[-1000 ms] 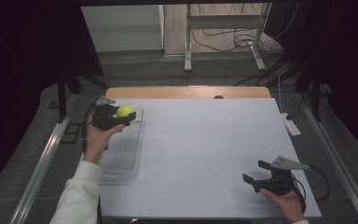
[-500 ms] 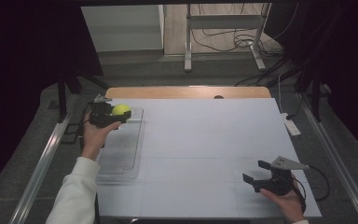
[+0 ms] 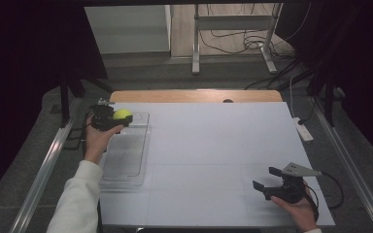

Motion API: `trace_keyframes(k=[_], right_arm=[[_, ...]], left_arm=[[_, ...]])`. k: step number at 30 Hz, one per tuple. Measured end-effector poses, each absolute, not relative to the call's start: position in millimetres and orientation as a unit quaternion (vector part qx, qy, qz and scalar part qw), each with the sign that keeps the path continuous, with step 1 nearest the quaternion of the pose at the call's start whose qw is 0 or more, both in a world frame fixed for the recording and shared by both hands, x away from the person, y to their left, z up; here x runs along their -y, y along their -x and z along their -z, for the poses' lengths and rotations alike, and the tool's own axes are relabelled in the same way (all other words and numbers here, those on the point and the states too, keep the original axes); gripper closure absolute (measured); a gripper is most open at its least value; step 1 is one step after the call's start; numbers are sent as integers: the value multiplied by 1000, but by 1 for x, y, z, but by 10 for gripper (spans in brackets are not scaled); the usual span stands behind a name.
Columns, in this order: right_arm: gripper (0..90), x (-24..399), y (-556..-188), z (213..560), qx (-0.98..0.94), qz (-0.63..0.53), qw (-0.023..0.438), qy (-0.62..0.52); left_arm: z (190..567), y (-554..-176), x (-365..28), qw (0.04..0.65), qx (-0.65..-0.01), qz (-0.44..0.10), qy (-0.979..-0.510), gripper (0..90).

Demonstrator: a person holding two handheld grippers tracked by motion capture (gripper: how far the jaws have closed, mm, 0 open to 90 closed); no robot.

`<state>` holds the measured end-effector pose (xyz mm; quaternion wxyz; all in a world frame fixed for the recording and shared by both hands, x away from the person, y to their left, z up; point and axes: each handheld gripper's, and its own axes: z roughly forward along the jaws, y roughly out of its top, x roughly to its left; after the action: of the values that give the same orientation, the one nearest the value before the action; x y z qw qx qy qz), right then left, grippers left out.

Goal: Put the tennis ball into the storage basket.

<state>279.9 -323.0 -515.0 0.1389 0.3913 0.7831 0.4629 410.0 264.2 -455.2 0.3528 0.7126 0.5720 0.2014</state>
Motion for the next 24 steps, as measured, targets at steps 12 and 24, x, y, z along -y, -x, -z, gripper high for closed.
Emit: trace_keyframes(k=[12,24], right_arm=[[86,323,-280,516,-783,-462,139,-392],[86,323,-280,516,-784,-460,136,-393]], left_arm=[[464,-418,-270,334,-588,-202,-708,268],[470,-425,-273,312,-596,-207,-710,267]])
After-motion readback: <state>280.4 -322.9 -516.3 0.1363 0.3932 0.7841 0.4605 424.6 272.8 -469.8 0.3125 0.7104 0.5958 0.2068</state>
